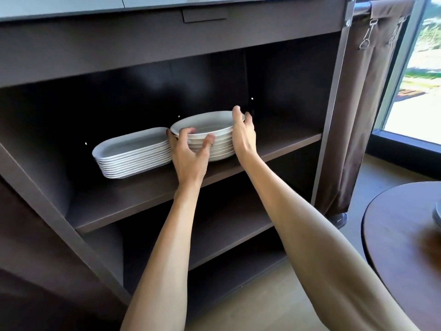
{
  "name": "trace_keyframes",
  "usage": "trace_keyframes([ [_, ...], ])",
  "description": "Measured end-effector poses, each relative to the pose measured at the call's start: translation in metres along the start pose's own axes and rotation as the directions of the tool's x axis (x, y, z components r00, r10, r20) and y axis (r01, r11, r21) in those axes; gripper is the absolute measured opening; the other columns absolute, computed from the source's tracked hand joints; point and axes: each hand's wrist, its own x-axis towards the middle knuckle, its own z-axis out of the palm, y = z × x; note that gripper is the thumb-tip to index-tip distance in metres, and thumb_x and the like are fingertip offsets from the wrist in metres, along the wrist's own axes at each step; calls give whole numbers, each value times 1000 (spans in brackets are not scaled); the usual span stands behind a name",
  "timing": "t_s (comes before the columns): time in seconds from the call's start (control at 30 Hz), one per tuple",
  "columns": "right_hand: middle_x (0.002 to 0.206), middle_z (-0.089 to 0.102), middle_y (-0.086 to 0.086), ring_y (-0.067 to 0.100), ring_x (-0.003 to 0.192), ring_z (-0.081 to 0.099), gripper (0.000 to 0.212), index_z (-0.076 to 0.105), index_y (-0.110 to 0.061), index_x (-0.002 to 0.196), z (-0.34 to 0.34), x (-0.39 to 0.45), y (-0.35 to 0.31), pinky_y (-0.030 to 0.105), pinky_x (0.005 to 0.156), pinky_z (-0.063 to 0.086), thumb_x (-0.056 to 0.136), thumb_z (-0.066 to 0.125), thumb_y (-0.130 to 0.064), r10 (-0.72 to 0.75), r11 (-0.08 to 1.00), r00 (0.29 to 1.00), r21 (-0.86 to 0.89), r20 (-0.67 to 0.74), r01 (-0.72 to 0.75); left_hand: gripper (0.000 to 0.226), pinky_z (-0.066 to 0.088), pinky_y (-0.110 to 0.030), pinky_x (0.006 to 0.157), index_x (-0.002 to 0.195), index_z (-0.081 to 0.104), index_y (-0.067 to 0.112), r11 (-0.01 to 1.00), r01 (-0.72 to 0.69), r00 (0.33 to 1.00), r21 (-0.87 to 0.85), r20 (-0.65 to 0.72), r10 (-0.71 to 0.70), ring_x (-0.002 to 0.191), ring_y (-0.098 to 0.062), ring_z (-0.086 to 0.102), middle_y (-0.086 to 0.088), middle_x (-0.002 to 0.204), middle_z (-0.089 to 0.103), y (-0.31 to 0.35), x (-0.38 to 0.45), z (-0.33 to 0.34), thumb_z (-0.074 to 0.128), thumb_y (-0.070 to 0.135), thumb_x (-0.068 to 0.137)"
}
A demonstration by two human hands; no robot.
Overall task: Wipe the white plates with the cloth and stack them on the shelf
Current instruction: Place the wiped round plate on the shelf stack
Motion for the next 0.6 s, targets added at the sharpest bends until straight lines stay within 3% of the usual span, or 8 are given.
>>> trace_keyframes([
  [0.07,163,34,7,23,149,32,72,26,-16,160,0,2,5,38,121,27,100,47,-48,-36,999,999,-7,-1,36,48,40,-41,113,107,53,48,998,12,999,62,41,-14,141,-28,42,-15,151,45,-2,1,2,76,70,71],
  [0.13,162,35,6,21,148,33,66,28,-14,160,0,7,11,33,117,28,100,48,-34,-59,998,998,15,-34,60,44,42,-42,109,98,52,44,996,-9,1000,84,4,8,137,-33,45,-20,148,45,-5,3,4,77,66,69],
  [0.27,162,36,5,18,147,34,62,29,-12,159,1,11,15,24,109,28,100,46,-24,-71,995,996,70,-54,75,42,42,-28,100,96,60,22,995,-67,995,80,-66,72,123,-24,52,-11,137,50,-9,4,5,85,46,72],
  [0.37,162,35,4,16,146,35,62,29,-13,159,2,13,17,22,105,27,101,45,-23,-76,993,995,83,-61,81,38,30,-4,97,98,63,16,996,-81,994,47,-66,84,125,-8,43,-4,144,44,-11,5,6,86,36,76],
  [0.4,162,36,4,17,146,35,62,30,-13,159,2,14,17,22,105,27,101,45,-23,-79,993,995,84,-64,84,36,28,-2,97,98,64,16,996,-81,995,39,-63,83,127,-7,42,-6,148,42,-10,5,6,86,35,76],
  [0.5,162,36,4,17,147,34,60,31,-14,159,1,14,19,22,106,27,101,45,-23,-91,991,994,93,-62,96,34,37,-19,105,95,63,19,994,-109,991,28,-75,111,136,-22,46,-13,155,40,-11,5,7,84,37,74],
  [0.6,163,34,4,17,148,32,58,31,-15,159,1,14,19,24,110,26,104,45,-29,-103,990,993,93,-61,108,32,41,-25,104,96,64,21,993,-118,990,20,-74,119,134,-22,48,-9,150,44,-11,5,7,83,38,75],
])
